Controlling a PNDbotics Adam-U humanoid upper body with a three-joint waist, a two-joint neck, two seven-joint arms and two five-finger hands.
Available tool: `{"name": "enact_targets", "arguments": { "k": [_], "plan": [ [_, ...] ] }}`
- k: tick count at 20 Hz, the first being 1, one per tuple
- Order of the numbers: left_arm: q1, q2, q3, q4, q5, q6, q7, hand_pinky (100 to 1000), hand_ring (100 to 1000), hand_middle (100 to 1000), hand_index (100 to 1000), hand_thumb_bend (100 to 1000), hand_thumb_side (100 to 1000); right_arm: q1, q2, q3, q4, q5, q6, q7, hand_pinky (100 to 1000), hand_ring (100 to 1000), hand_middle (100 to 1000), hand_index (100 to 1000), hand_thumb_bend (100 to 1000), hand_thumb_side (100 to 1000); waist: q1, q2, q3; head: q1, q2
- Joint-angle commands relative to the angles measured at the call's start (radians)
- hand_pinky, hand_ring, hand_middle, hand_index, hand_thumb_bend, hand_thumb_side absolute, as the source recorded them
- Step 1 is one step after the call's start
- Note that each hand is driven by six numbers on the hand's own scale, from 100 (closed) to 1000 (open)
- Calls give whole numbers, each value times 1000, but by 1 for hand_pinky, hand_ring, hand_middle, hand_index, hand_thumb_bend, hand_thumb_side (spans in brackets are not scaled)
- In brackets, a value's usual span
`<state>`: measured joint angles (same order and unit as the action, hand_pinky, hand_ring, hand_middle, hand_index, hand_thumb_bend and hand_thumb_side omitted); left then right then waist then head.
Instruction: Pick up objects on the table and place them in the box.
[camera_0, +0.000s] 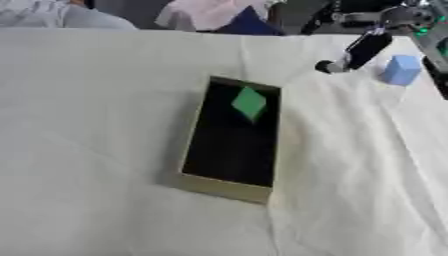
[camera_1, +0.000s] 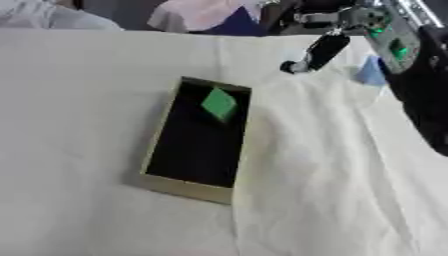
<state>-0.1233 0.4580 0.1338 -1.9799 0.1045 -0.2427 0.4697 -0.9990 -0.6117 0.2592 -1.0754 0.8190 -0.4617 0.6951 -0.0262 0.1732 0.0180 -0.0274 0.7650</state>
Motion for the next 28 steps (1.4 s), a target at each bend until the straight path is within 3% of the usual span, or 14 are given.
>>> {"name": "enact_targets", "arguments": {
  "k": [1, 10, 13, 28],
  "plan": [
    [-5, 20, 14, -20, -6, -1, 4, 730, 786, 757, 875, 320, 922, -8, -49, -64, 26, 93, -4, -31, 878, 915, 855, 955, 298, 456, 4, -11, -3, 3, 5],
    [-8, 19, 14, -20, -6, -1, 4, 730, 786, 757, 875, 318, 923, -27, -40, -201, 248, 274, 120, -176, 890, 932, 876, 974, 256, 476, 12, -9, -5, 2, 5],
    [-7, 19, 14, -20, -6, -1, 5, 730, 786, 757, 876, 317, 922, -32, -35, -232, 293, 321, 144, -201, 901, 949, 901, 989, 330, 412, 14, -7, -5, 2, 5],
    [-10, 16, 13, -20, -5, 0, 3, 730, 786, 758, 876, 314, 926, -100, 14, -334, 428, 501, 290, -164, 927, 972, 942, 1000, 421, 323, 24, -1, -4, -3, 5]
  ]
}}
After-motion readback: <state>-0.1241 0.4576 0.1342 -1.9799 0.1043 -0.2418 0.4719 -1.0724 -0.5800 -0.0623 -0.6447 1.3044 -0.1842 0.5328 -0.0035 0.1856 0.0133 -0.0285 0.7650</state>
